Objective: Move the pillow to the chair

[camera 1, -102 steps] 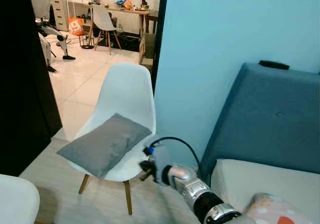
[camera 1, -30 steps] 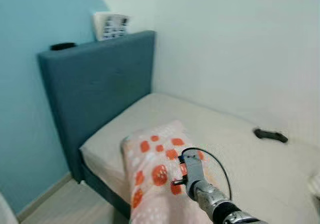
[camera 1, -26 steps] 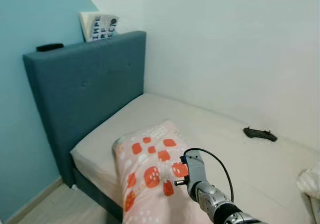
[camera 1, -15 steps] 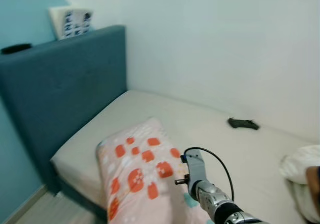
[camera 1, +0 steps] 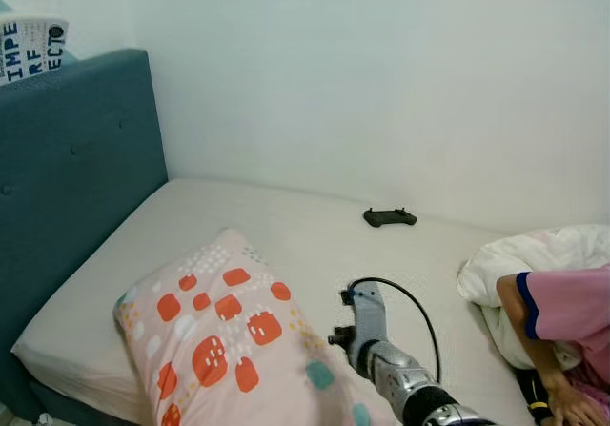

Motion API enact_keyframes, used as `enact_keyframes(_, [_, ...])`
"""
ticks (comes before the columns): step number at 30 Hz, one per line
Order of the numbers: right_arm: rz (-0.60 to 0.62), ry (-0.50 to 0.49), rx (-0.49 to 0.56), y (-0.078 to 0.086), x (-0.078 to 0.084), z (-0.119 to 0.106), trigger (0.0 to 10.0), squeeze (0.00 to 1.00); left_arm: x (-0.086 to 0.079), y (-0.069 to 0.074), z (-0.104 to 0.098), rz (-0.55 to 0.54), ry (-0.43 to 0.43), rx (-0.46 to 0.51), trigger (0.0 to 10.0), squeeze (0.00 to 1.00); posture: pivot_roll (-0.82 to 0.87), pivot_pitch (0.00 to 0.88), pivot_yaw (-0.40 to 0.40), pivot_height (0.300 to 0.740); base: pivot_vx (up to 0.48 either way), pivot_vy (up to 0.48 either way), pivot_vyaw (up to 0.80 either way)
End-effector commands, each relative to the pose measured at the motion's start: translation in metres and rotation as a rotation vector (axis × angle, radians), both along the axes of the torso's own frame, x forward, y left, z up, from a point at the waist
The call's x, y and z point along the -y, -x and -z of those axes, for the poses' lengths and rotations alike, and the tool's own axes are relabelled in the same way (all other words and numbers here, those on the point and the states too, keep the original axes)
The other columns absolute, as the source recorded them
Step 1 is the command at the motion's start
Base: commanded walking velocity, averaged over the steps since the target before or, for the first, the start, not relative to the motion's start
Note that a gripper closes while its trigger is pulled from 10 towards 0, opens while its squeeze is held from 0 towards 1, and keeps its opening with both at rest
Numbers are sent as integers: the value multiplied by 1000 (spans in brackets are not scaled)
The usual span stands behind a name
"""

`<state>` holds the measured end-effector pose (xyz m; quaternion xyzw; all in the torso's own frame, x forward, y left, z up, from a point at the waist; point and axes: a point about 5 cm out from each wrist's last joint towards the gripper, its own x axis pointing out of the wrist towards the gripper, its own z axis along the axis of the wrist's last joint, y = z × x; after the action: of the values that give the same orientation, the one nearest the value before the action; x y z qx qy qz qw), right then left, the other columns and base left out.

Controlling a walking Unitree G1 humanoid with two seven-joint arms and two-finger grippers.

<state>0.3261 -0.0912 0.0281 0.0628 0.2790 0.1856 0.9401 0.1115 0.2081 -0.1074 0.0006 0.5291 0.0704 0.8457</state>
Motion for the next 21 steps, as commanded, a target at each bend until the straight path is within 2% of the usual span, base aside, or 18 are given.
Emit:
enact_keyframes(1, [-22,-40,18,-1,-3,-3,10000,1000,0,12,4,3,2,-50,10000,0,103,57,-82,740,0,0,0])
enact_keyframes(9, [-80,-99,15,2,-14,-4,10000,1000,1,11,4,3,1,-48,10000,0,101,57,-81,740,0,0,0])
enact_keyframes(18, [-74,-80,-10,7,-10,4,10000,1000,2,10,3,2,5,-46,10000,0,100,59,-83,740,0,0,0])
enact_keyframes(19, [-76,-96,-16,8,-10,4,10000,957,3,10,3,2,6,-46,10000,0,100,59,-84,740,0,0,0])
enact_keyframes(20, [-83,-113,-23,8,-12,4,10000,0,3,9,4,1,7,-45,10000,0,100,58,-85,735,0,0,0])
enact_keyframes(21, [-78,-128,-26,8,-12,4,10000,0,3,9,4,1,7,-45,10000,0,100,60,-86,730,0,0,0])
